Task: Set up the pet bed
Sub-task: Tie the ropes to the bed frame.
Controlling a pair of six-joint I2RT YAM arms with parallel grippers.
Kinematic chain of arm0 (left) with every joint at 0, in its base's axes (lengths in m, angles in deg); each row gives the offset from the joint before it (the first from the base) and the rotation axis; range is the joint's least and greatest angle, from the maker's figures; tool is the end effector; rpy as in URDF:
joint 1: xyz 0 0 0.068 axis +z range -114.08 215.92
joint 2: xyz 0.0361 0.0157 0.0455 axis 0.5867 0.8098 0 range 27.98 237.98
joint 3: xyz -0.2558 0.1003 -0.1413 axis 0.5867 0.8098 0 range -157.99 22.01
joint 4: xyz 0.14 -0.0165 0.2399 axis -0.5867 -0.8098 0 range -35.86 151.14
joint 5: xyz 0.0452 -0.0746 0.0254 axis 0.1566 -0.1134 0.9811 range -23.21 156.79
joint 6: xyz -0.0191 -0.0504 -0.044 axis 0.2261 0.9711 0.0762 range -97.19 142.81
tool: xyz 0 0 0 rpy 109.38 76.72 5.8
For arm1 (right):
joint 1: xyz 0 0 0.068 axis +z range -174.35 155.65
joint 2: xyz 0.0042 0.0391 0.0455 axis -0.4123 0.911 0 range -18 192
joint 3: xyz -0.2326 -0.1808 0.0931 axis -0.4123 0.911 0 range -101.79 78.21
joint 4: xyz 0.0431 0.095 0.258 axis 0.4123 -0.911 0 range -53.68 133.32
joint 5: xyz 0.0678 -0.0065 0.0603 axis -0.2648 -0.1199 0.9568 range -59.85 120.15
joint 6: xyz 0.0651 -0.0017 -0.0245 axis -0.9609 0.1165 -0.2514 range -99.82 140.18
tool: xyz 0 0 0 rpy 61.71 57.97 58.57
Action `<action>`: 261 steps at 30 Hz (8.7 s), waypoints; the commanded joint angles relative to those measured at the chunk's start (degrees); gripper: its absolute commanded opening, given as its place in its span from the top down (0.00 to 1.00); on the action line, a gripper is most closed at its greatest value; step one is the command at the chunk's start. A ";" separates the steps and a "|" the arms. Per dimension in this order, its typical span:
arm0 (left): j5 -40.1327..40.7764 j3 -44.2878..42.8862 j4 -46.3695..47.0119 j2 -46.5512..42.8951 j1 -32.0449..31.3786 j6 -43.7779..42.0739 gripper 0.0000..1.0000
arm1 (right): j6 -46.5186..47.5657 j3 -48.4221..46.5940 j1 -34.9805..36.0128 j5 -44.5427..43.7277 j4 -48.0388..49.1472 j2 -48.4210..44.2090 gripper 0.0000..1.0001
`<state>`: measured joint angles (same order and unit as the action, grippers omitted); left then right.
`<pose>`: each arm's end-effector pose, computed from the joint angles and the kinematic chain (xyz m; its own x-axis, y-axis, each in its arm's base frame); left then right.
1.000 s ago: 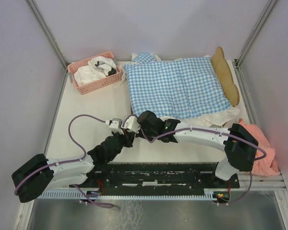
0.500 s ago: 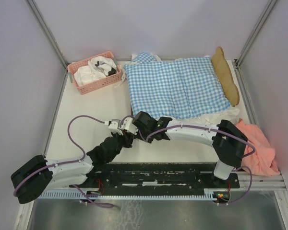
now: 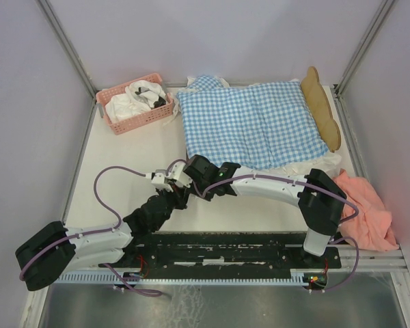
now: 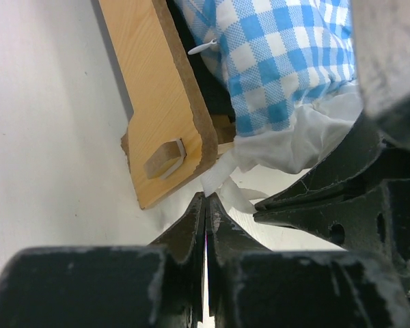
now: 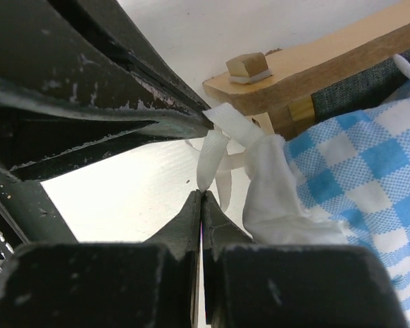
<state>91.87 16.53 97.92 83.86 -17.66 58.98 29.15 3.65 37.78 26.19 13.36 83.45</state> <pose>0.1300 -0.1359 0.1691 -0.3987 -0.3599 -0.8435 0.3084 0.8136 -0.4929 0.1964 0.3631 0.2342 -0.2517 -0.8090 -0.5312 -0.9147 0.3781 -0.1424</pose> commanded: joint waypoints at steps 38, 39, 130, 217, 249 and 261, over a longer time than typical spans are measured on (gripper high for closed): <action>-2.32 -0.79 0.37 -4.16 -1.84 -5.76 0.97 | -6.28 -1.43 0.03 -7.03 4.12 2.25 0.98; -2.32 -0.84 0.24 -4.27 -1.90 -5.89 0.97 | -6.45 -1.38 0.08 -6.90 4.26 2.34 0.98; -2.31 -2.08 -0.45 -1.85 -2.27 0.04 0.97 | 15.88 28.92 -0.10 4.30 54.38 -8.59 0.98; -3.76 -6.53 -21.97 -17.18 3.51 14.17 0.54 | 26.84 30.86 -0.81 6.74 63.23 -4.79 0.98; -6.35 -4.04 -10.99 -7.53 9.23 17.14 0.58 | 26.34 30.18 -0.83 6.96 64.04 -3.85 0.98; -6.62 -3.78 -9.88 -6.50 9.95 16.68 0.97 | 24.07 31.20 -0.87 4.50 66.81 -2.93 0.98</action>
<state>84.48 13.41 85.26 78.31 -8.17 74.41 55.82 34.27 37.03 32.66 73.73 79.65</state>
